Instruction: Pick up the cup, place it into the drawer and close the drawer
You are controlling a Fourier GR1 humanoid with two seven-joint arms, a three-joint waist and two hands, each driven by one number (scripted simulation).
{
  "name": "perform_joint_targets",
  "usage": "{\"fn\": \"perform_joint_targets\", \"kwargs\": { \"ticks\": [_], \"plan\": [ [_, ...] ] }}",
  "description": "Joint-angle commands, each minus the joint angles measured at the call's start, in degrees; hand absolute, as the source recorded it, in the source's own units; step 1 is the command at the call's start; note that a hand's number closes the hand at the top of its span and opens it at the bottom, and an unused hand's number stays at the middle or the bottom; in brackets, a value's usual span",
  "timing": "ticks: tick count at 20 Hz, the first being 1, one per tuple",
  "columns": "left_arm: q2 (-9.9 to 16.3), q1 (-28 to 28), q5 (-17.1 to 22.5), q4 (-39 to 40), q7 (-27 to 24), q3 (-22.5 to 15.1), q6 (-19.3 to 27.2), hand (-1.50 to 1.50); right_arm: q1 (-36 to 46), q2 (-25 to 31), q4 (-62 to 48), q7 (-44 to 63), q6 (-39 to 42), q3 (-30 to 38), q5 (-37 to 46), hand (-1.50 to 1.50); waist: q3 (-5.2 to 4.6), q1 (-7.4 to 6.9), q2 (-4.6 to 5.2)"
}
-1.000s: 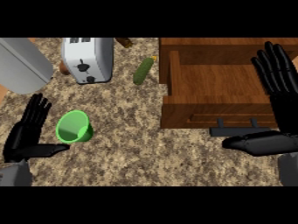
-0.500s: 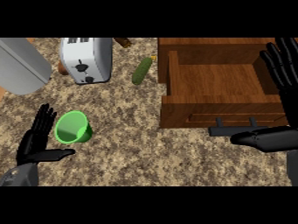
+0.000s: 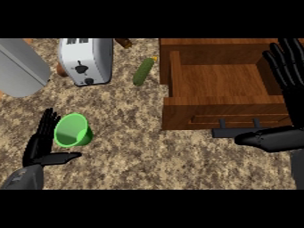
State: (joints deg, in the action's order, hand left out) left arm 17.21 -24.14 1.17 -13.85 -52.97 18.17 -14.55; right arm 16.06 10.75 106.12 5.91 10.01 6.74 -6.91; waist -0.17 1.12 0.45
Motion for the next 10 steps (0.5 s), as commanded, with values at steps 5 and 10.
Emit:
{"fn": "perform_joint_targets", "kwargs": {
  "ticks": [5,10],
  "plan": [
    [-0.80,-3.58,-0.87,4.20,-4.53,0.18,-1.16,-1.50,1.81,0.29,-2.97,-0.63,0.33,0.42,0.12,-1.50,-0.07,0.33,0.26],
    [-1.23,-1.75,-1.46,4.65,-8.49,-0.04,-2.14,-1.50,3.07,0.09,-2.14,0.98,-0.71,-0.18,1.00,-1.50,-0.12,0.36,0.36]
  ]
}}
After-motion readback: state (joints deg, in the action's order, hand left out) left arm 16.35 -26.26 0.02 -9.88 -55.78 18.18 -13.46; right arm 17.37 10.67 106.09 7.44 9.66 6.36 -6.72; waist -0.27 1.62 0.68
